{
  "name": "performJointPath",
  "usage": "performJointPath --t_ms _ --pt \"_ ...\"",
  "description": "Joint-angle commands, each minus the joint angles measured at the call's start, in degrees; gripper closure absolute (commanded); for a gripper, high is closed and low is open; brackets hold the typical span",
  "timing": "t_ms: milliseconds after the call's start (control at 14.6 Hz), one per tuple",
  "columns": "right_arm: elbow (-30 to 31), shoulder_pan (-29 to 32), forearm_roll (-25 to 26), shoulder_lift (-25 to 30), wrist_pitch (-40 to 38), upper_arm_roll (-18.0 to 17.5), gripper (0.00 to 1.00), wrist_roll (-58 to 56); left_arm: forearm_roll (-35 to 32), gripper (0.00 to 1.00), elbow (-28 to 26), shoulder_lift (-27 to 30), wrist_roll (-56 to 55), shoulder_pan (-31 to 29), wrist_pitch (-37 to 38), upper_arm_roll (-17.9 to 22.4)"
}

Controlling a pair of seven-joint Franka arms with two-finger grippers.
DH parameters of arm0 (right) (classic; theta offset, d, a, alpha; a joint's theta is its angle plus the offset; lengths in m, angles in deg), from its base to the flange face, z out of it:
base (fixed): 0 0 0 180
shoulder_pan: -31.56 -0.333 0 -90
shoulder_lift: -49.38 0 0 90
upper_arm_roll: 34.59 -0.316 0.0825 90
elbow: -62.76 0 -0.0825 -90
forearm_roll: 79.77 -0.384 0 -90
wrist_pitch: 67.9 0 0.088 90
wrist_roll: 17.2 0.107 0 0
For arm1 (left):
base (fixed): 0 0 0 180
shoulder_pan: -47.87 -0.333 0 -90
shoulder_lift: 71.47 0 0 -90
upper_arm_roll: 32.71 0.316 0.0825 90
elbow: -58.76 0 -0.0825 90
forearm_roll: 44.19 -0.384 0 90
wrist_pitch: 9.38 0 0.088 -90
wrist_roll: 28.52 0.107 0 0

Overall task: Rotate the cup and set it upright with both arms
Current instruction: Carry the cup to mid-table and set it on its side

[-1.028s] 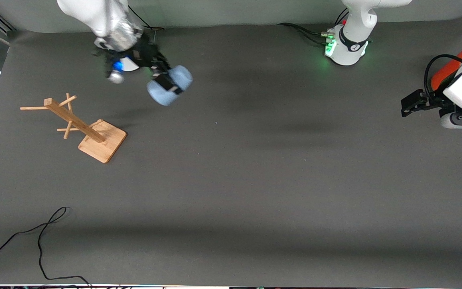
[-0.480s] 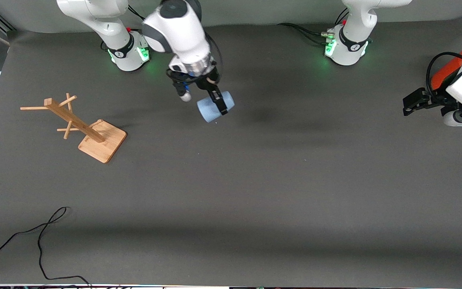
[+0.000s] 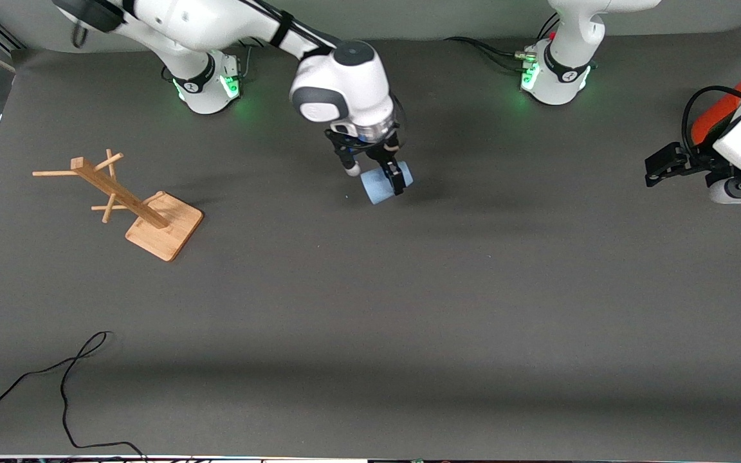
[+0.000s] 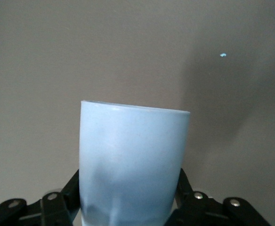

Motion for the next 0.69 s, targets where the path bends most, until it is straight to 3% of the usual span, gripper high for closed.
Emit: performJointPath --t_ms 0,274,343,480,617 --pt "-6.5 -8.3 3.3 -5.6 -4.4 5.3 0.49 4.7 -0.2 0.00 -1.1 1.2 0.0 0.2 0.8 0.1" --pt "-9.3 -15.0 3.2 -8.5 -4.5 10.9 0.47 8.1 -0.4 0.00 -0.9 0.7 0.3 0.3 0.8 0.1" --pt "-10.0 -16.2 3.1 -8.9 -4.5 11.8 0.41 8.6 -0.5 0.00 -0.8 0.7 0.5 0.3 0.8 0.1" --pt "-10.7 -16.8 3.3 -9.9 -4.5 12.5 0.00 9.6 -0.5 0.00 -0.7 0.7 0.6 0.2 0.8 0.1" --pt "-10.8 -16.8 3.5 -9.9 -5.0 12.6 0.00 9.5 -0.5 0.00 -0.6 0.6 -0.2 0.3 0.7 0.1"
